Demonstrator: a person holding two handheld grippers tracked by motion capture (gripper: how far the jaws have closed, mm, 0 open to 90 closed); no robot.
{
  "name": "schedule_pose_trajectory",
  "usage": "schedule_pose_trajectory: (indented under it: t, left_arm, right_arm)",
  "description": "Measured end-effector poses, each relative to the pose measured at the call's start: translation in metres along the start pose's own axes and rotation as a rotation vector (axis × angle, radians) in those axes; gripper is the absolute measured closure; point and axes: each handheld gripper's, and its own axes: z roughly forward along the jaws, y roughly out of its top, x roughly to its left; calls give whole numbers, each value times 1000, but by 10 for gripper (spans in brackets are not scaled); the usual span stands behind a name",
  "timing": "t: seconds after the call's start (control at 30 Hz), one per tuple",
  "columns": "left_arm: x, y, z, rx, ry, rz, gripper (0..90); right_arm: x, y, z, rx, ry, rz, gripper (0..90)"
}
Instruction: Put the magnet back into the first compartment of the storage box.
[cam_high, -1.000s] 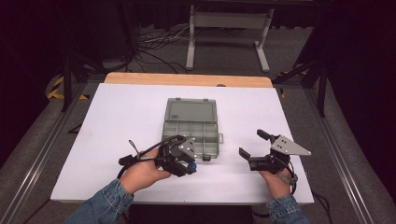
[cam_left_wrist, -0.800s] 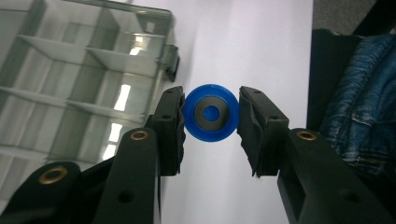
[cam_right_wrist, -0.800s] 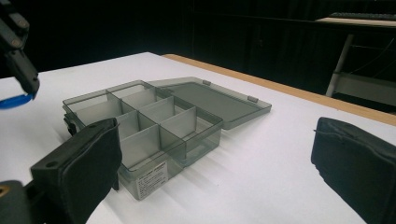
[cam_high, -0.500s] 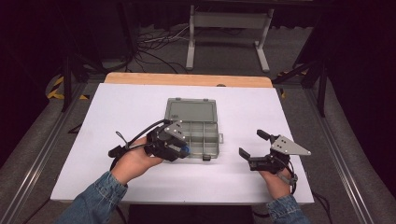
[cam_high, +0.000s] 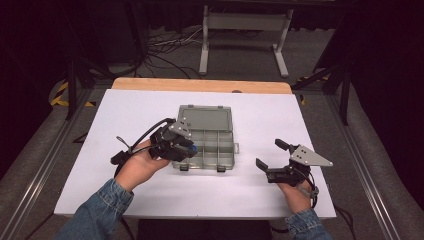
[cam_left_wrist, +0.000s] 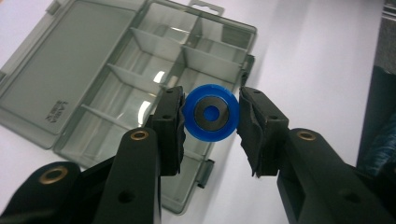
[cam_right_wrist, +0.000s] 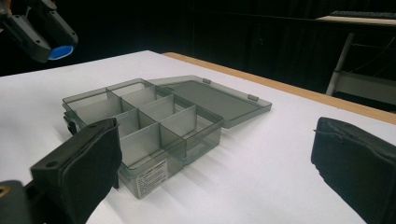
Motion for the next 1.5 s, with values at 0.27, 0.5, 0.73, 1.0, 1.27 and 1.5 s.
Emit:
schedule_pose_trajectory:
  t: [0.27, 0.5, 0.73, 1.0, 1.27, 1.5]
  left_arm:
    - [13, -3, -2, -14, 58, -59, 622]
    - [27, -6, -2, -25, 91, -113, 622]
    - [40, -11, -1, -26, 123, -158, 621]
    - [56, -13, 3, -55, 146, -226, 621]
    - [68, -15, 15, -24, 163, -255, 621]
    - [70, -17, 21, -11, 164, -249, 621]
  right_arm:
    - [0, 0, 0, 2, 1, 2, 25]
    - [0, 0, 0, 3, 0, 2, 25]
    - [0, 0, 0, 4, 0, 3, 25]
    - [0, -1, 1, 8, 2, 4, 25]
    - [-1, -1, 1, 7, 2, 5, 25]
    - [-1, -1, 1, 8, 4, 8, 25]
